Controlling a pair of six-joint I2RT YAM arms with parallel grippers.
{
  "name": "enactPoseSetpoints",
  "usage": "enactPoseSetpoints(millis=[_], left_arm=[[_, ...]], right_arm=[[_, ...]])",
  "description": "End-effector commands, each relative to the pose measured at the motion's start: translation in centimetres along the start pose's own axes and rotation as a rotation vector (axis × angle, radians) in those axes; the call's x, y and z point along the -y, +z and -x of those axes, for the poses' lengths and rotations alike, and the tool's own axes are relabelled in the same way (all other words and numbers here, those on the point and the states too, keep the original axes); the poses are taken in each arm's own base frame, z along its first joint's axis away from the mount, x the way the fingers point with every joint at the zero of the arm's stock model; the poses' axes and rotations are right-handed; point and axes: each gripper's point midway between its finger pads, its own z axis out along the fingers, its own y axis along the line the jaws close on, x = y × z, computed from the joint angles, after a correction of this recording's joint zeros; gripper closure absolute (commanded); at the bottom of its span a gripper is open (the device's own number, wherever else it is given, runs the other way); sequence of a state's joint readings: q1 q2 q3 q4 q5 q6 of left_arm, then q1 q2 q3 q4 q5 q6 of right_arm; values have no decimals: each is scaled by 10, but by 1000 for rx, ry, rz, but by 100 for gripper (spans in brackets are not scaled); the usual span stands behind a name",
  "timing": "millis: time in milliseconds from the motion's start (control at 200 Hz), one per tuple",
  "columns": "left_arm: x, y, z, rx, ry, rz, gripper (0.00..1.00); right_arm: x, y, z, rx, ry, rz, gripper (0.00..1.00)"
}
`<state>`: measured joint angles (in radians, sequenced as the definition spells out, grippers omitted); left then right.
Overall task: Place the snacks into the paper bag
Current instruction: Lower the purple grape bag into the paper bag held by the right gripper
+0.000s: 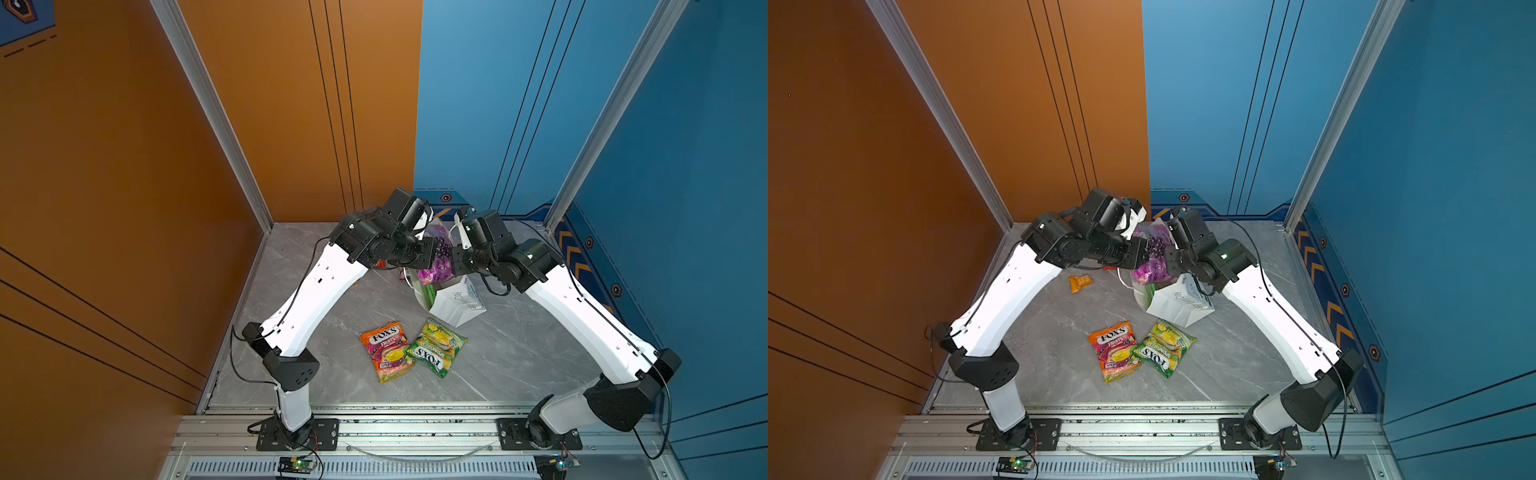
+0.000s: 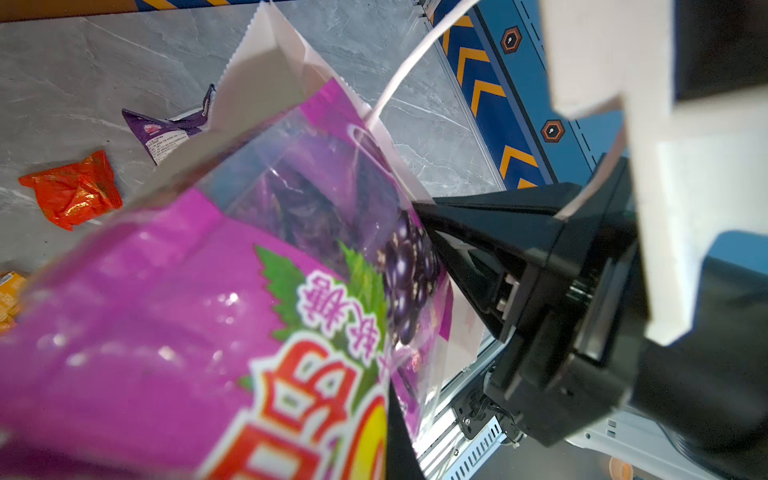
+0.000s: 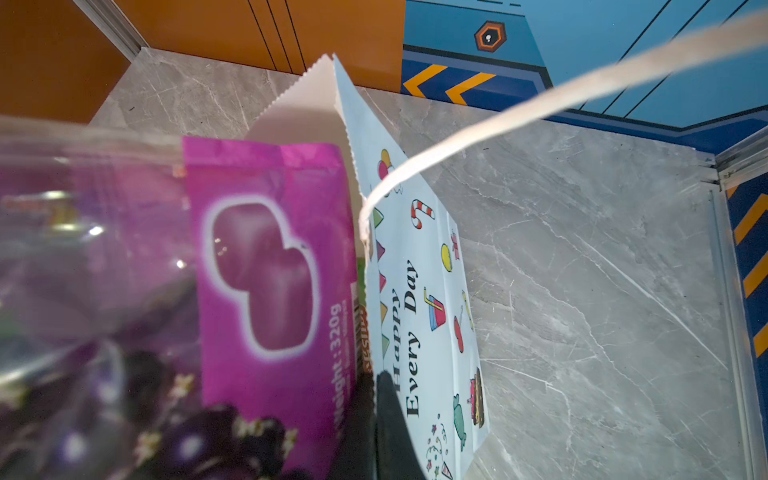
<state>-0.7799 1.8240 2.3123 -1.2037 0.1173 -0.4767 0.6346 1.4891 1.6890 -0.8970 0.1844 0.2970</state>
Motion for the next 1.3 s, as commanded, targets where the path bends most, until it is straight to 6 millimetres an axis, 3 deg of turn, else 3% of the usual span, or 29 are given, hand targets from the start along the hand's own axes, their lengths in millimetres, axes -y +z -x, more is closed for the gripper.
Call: enactPoseSetpoints(millis=[0,1296], left_arm=[[15,-6,20,81,45,-53,100],[-15,74,6,-65,13,56,100]], right_arm=[[-9,-9,10,53,44,55,100],[-16,-18,8,121,147,86,100]])
